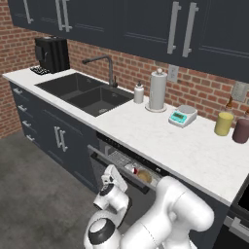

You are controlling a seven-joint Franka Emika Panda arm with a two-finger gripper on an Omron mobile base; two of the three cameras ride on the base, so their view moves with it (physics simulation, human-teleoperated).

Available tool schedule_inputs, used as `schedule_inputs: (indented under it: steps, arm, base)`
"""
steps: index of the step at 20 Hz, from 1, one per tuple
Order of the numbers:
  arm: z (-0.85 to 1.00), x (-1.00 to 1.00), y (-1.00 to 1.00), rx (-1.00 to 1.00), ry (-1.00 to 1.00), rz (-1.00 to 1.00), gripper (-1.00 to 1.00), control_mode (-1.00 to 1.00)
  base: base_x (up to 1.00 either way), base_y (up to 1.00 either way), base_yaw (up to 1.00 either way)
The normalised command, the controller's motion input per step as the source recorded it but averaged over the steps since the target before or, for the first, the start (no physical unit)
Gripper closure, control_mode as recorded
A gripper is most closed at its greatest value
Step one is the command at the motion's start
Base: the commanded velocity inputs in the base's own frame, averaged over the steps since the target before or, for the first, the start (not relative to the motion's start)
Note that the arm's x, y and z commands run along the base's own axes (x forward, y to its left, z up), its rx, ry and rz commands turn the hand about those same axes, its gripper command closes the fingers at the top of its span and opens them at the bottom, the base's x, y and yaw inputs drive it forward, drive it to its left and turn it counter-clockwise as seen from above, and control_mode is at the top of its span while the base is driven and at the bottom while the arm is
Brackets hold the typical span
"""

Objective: Pick up the cup and bowl from the counter, place them in the dishwasher, and close the dishwasher door.

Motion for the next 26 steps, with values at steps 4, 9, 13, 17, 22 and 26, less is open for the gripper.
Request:
schedule_inputs:
  steps: [4, 9, 13, 17, 22, 26]
  arm:
    - [-0.35, 0.29, -0.22, -0.48, -0.26, -0.22, -1.00, -1.00]
    - [-0.27, 0.56, -0.33, -0.43, -0.27, -0.22, -1.00, -1.00]
    - [-0.21, 0.87, -0.25, -0.41, -0.25, -0.26, -1.00, -1.00]
    - [-0.27, 0.95, -0.31, -0.39, -0.36, -0.23, -1.00, -1.00]
    - [-0.40, 0.84, -0.24, -0.41, -0.55, -0.18, -1.00, -1.00]
    - [-0.55, 0.95, -0.11, -0.37, -0.64, -0.15, -1.00, -1.00]
  base:
    - [0.00, 0.00, 0.00]
    - [0.00, 0.00, 0.00]
    - [0.00, 0.00, 0.00]
    - [0.00, 0.00, 0.00]
    - [0.00, 0.00, 0.00]
    - [0.00, 0.00, 0.00]
